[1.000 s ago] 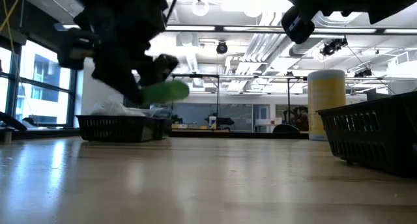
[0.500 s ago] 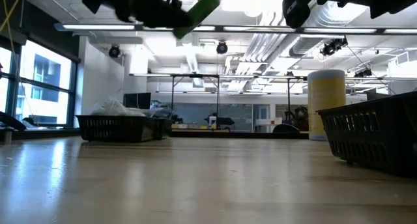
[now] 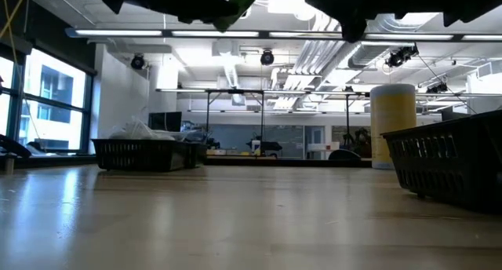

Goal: Pick & Place Travel size toiletries
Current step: Put the green shampoo into the bottom black basket

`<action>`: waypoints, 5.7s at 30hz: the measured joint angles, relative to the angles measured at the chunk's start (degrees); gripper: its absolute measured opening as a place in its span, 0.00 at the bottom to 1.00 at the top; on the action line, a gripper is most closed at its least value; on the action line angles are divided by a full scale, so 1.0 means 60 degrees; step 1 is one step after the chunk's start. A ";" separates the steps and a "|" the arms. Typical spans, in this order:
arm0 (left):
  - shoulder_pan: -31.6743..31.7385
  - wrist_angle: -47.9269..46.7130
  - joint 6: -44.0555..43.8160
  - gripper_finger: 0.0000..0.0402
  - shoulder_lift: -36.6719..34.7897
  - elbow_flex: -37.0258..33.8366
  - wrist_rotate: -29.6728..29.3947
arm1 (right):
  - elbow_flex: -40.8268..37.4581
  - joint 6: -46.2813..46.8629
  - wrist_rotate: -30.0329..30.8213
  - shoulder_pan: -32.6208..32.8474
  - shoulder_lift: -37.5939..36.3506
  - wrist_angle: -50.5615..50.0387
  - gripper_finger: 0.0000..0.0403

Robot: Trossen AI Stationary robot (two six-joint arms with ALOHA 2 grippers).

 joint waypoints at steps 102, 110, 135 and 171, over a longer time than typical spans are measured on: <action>0.0000 -0.1553 0.0160 0.65 -0.2306 0.0007 -0.0669 | 0.2765 -0.2442 0.1326 0.0393 0.3620 0.1357 0.43; 0.0000 -0.1942 0.0374 0.65 -0.2499 0.0007 -0.0743 | 0.2765 -0.0204 0.2107 0.1918 0.1761 -0.2003 0.43; 0.0000 -0.2272 0.0640 0.65 -0.2463 0.0007 -0.1171 | 0.2769 1.0225 0.1397 0.6934 0.1255 -0.8465 0.43; 0.0000 -0.2266 0.0576 0.65 -0.2455 0.0004 -0.1239 | 0.2769 1.2193 0.0615 0.7250 0.3287 -0.9052 0.59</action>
